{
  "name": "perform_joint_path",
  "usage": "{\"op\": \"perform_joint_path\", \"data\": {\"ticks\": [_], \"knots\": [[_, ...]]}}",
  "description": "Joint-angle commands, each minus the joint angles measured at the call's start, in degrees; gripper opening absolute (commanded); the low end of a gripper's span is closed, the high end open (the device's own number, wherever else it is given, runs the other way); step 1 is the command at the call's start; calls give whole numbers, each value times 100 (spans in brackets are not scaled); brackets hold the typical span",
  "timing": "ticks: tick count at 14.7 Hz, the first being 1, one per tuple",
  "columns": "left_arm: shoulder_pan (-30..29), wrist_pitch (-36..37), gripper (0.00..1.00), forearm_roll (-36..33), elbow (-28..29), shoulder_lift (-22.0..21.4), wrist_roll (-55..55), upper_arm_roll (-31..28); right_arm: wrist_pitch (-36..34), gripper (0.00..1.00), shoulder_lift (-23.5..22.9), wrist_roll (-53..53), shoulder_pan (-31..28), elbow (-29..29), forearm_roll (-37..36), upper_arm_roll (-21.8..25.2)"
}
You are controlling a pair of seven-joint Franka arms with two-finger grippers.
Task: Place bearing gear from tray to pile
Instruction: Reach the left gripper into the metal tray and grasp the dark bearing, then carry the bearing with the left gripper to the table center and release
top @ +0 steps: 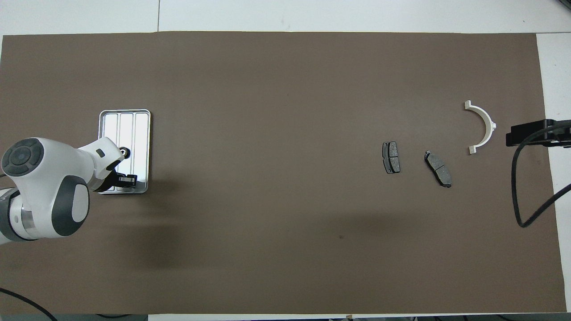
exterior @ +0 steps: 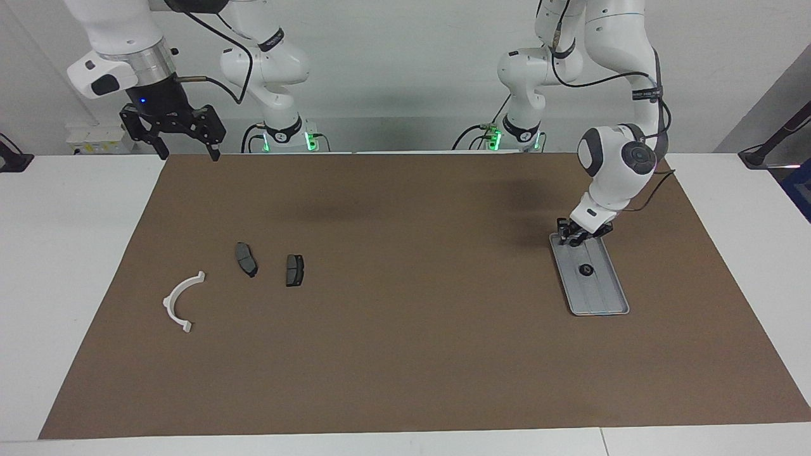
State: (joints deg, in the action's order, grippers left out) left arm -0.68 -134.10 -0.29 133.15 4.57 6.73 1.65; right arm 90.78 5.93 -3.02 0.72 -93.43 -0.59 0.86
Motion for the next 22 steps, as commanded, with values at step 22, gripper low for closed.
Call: {"op": "perform_joint_path", "data": {"ticks": [22], "knots": [[3645,1924,0,452,-3531,1589,-6235,37,45,100,189,38,-37,-325,41,-16]]}}
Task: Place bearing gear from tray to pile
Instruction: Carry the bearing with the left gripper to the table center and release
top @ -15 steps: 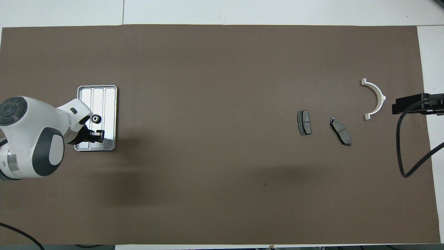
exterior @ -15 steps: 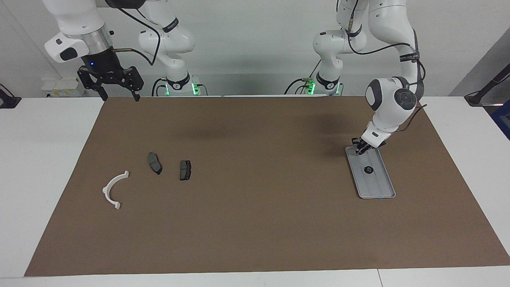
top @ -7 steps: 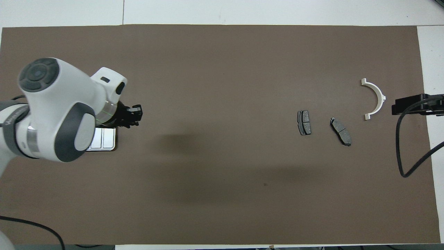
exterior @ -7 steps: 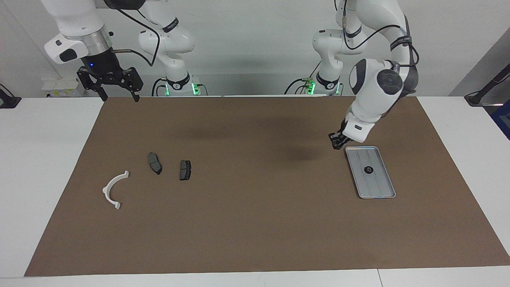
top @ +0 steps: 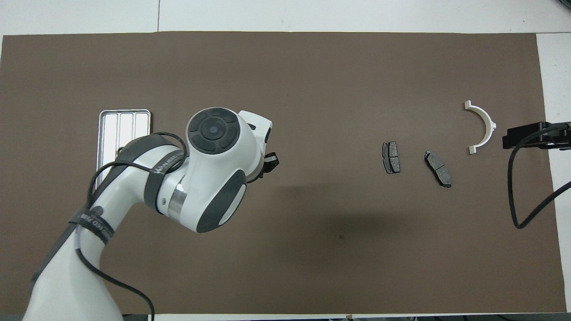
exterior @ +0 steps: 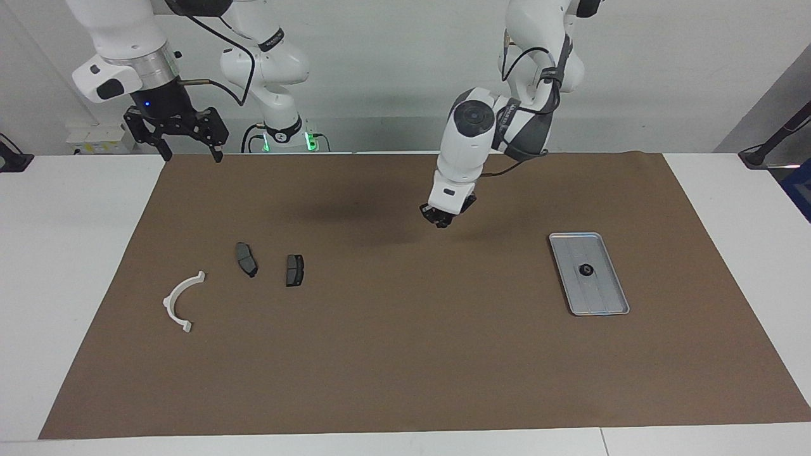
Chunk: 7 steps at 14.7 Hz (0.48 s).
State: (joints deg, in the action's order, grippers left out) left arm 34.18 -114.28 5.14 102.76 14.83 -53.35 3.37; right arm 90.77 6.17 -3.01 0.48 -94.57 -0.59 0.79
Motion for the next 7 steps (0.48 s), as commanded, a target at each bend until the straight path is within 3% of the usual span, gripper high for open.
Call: {"op": "perform_joint_path", "data": {"ticks": [1,4,7], "knots": [[159,-259,0,-214,-511,669,-315,-126,46,100,174,20,-4,-229,41,-9],[150,-726,0,-364,-503,995,-421,-169,63,100,218,11,22,-326,41,-9],[141,-780,0,-452,-450,996,-421,-187,125,100,244,29,22,-343,41,-9]]}}
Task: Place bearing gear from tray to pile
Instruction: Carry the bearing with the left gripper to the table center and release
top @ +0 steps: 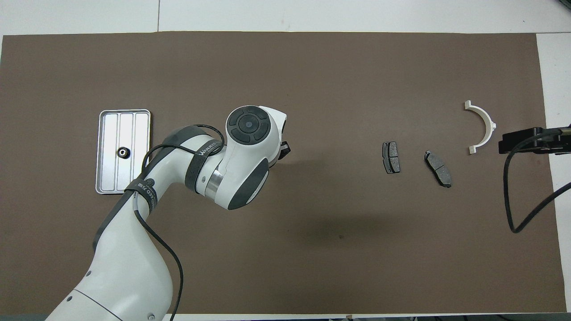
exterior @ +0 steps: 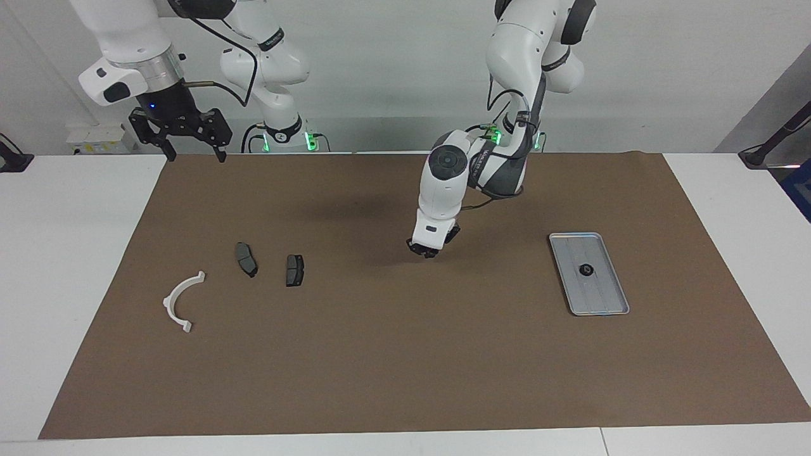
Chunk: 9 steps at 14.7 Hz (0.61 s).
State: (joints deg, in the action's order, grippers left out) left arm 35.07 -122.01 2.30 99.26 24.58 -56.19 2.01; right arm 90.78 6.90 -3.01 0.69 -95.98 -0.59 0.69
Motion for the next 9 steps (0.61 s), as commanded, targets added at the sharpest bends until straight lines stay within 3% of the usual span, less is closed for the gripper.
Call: {"op": "perform_joint_path", "data": {"ticks": [1,4,9], "knots": [[62,-16,0,-238,-30,20,-146,-52,115,100,172,29,2,-210,41,2],[167,-453,0,-502,399,-59,-348,-52,115,100,189,29,2,-245,41,2],[167,-534,0,-520,471,-68,-357,-52,133,100,303,3,11,-483,41,2]]}}
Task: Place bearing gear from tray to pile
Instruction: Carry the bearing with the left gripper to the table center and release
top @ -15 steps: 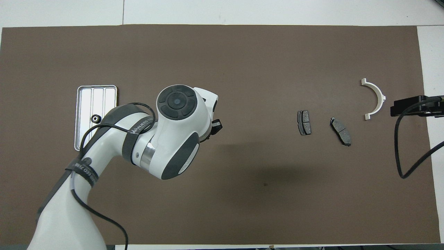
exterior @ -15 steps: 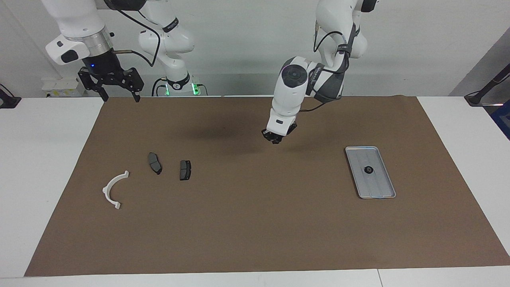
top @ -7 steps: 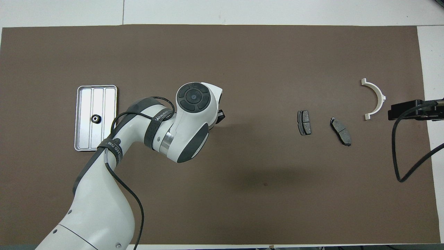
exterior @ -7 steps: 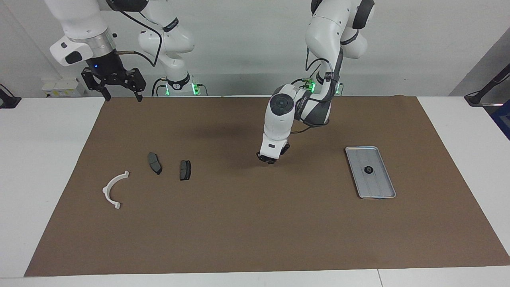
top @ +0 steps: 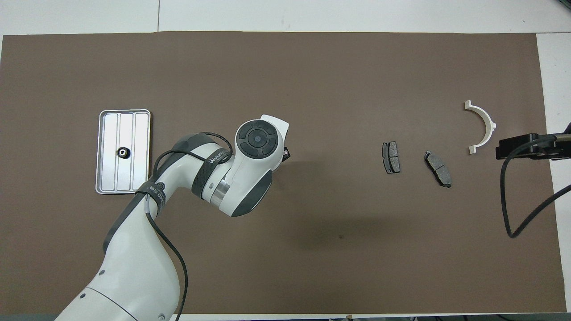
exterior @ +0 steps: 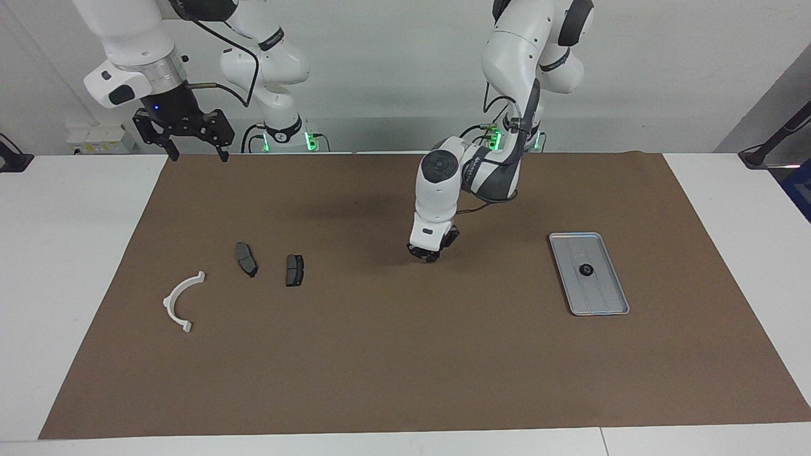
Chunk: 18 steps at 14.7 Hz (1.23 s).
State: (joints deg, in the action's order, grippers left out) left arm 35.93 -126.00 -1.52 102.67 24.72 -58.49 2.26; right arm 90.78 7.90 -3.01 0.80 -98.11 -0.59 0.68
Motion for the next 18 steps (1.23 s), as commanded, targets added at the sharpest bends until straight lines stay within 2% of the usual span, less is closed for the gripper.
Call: {"op": "perform_joint_path", "data": {"ticks": [1,2,3,4,5,6,7,8,10,13,15,18], "knots": [[81,-196,0,-138,148,-81,-128,-76,141,100,203,-15,-1,-288,41,2],[73,-258,0,-138,200,-81,-119,-76,168,100,203,-15,-1,-349,41,2],[64,-319,33,-147,227,-90,-110,-76,194,100,203,-6,-1,-384,41,2],[64,-346,38,-147,244,-90,-102,-76,194,100,203,-24,-1,-437,41,-7],[46,-346,51,-164,262,-90,-84,-76,203,100,212,-32,-1,-489,41,-7],[37,-329,75,-164,262,-99,-58,-76,203,100,212,-41,-1,-499,41,-7],[29,-303,91,-208,253,-99,-49,-76,264,100,212,-41,-1,-525,41,-7],[11,-216,99,-313,218,-108,-40,-76,378,100,212,-41,-1,-621,41,-7],[-94,336,100,-366,-26,-169,82,-76,519,100,212,-68,-1,-727,41,-7],[-638,1109,100,-279,51,-1063,932,-41,730,100,212,-531,16,-929,41,-51],[-963,1655,100,18,42,-1538,1731,-58,958,100,195,-840,270,-1061,41,-51],[-1972,2350,100,414,-80,-2031,3303,-59,1309,100,116,-1199,630,-1298,6,-60]]}}
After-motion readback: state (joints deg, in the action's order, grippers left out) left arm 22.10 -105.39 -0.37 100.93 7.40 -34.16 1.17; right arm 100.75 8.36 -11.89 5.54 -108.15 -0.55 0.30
